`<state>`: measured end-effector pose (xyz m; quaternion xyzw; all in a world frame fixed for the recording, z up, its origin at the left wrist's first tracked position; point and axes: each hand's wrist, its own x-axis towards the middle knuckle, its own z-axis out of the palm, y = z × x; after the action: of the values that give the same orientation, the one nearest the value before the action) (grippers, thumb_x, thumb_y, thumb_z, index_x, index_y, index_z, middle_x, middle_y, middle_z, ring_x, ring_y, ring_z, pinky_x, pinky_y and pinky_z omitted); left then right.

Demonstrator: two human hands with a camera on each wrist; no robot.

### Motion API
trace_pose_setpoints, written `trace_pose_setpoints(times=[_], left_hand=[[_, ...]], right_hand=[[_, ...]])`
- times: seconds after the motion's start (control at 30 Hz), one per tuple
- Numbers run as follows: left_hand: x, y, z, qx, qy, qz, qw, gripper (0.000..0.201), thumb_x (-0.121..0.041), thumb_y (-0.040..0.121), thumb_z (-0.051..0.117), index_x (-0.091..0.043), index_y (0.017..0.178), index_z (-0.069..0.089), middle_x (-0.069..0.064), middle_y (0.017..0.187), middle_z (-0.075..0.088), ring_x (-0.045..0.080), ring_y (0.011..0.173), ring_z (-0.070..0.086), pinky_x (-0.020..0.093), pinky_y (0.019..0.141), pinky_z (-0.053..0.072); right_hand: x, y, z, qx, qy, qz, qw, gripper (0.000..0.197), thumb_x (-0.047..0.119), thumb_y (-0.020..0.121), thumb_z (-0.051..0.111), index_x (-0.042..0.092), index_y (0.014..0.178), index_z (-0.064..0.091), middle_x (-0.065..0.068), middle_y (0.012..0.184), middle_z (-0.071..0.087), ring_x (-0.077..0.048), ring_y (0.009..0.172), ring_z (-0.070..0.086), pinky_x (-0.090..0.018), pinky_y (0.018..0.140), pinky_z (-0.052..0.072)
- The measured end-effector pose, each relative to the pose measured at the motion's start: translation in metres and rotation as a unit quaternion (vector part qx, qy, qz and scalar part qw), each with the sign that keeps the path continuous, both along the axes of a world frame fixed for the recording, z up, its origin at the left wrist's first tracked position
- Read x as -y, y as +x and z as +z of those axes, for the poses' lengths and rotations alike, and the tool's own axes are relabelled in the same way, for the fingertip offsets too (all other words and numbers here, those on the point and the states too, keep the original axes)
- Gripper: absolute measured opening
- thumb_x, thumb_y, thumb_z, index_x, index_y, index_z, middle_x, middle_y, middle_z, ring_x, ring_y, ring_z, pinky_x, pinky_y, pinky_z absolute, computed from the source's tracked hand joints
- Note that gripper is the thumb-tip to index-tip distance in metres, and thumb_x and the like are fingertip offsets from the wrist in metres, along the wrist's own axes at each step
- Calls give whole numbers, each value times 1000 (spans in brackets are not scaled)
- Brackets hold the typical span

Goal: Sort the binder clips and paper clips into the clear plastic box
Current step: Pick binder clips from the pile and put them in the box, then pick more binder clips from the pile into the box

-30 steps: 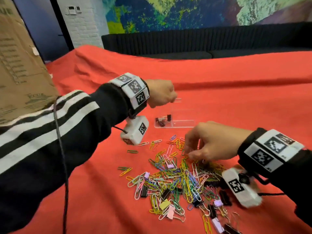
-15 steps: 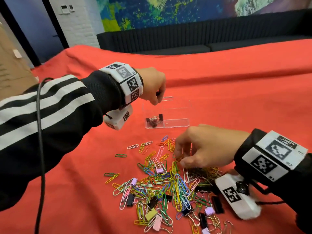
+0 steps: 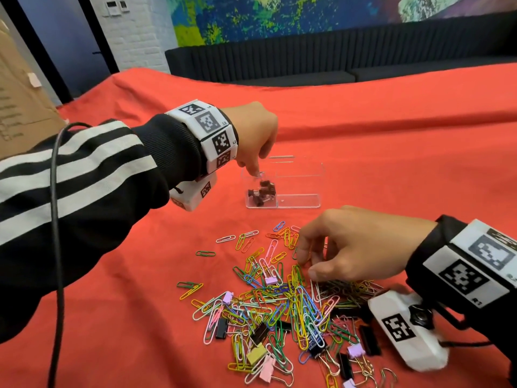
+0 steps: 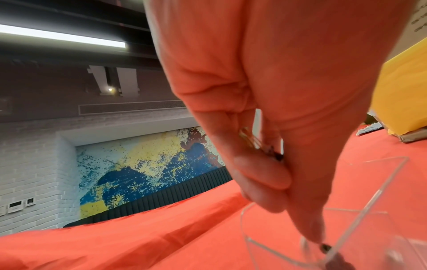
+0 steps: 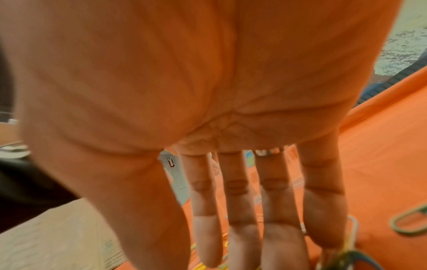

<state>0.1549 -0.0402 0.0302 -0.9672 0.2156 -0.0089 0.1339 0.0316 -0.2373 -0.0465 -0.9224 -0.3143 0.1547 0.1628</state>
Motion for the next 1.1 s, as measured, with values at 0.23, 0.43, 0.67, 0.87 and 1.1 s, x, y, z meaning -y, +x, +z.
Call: trace_pose_setpoints(times=[0.23,0.43,0.67,0.87,1.1], left_hand=[[1,-5,4,21,-29,-8,999,39,-34,57,94,-21,86,73,-3,78,72,19,76,69,31,69,56],[2,-8,3,7,-114,-9,993,38,-24,59,94,-18,91,74,-6,80,73,14,79,72,35,81,58],[-21,-4,-6,-14,-155,-5,988,30,-42,81,77,-29,107,71,-12,98,73,10,92,70,35,92,55],[-37,-7,-24,-108,-155,24,982,53,-51,73,82,-27,118,66,-13,103,74,11,93,71,32,89,54],[-39,-68,-23,35,-214,-92,972,46,-60,77,72,-23,103,68,-6,95,70,14,86,67,34,83,54]], right_hand=[[2,0,-1,-3,4,1,1000,17,39,83,74,32,98,70,14,78,69,1,62,57,-20,67,49],[2,-1,-1,-2,4,-1,1000,18,40,83,75,33,98,71,15,77,69,1,64,58,-18,67,47],[3,0,-3,-11,11,-3,1000,15,40,83,75,33,96,71,16,76,68,1,63,58,-21,68,50],[1,-2,0,9,-7,4,1000,16,41,82,74,34,97,72,14,84,71,1,67,61,-20,68,49],[-5,-15,10,88,-10,31,996,11,38,82,75,34,92,73,21,70,65,6,68,60,-7,61,39]])
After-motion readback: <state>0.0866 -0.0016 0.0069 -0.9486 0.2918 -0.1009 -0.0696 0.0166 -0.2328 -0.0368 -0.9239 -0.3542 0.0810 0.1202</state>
